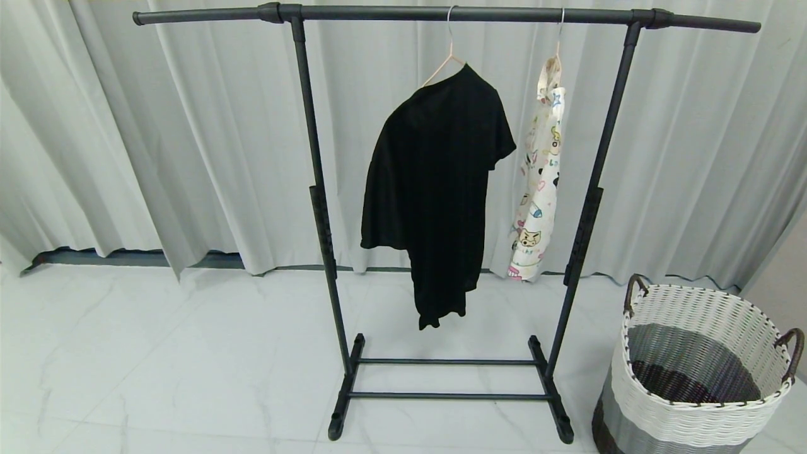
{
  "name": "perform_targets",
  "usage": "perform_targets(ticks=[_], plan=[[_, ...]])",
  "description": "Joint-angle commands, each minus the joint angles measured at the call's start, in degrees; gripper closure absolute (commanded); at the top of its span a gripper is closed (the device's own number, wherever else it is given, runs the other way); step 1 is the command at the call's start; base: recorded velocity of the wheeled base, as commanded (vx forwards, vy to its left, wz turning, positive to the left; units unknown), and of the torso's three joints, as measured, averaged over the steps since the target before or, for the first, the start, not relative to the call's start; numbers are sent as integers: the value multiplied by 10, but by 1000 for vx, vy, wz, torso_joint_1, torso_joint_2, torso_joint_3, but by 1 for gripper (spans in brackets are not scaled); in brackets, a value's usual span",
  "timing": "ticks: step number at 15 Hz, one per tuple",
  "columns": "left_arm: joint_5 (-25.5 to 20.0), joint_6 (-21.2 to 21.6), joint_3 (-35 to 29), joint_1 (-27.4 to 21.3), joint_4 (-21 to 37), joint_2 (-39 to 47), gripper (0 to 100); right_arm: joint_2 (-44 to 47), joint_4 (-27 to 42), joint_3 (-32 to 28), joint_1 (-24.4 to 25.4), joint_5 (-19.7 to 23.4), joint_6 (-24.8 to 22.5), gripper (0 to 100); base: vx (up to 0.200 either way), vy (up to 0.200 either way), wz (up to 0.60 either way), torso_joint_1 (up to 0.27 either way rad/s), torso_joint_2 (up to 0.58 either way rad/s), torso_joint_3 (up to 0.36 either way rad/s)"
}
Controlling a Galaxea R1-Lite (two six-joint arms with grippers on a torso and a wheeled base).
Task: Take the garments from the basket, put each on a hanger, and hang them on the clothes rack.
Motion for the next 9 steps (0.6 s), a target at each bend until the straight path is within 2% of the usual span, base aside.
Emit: perform_targets(ticks=[1,2,5,8,9], plan=[[10,29,0,-9,66,-143,0,-71,-6,33,3,-7,-4,0,0,0,0,0,0,0],[9,31,0,-9,75,-143,0,-70,-6,40,3,-9,-8,0,0,0,0,0,0,0],[11,-1,0,-9,105,-143,0,-70,-7,41,3,-8,-11,0,0,0,0,0,0,0],[22,-7,0,-9,121,-143,0,-70,-111,78,3,-6,-16,0,0,0,0,0,0,0],[20,-21,0,-9,114,-143,0,-70,-115,78,3,-5,-17,0,0,0,0,0,0,0]])
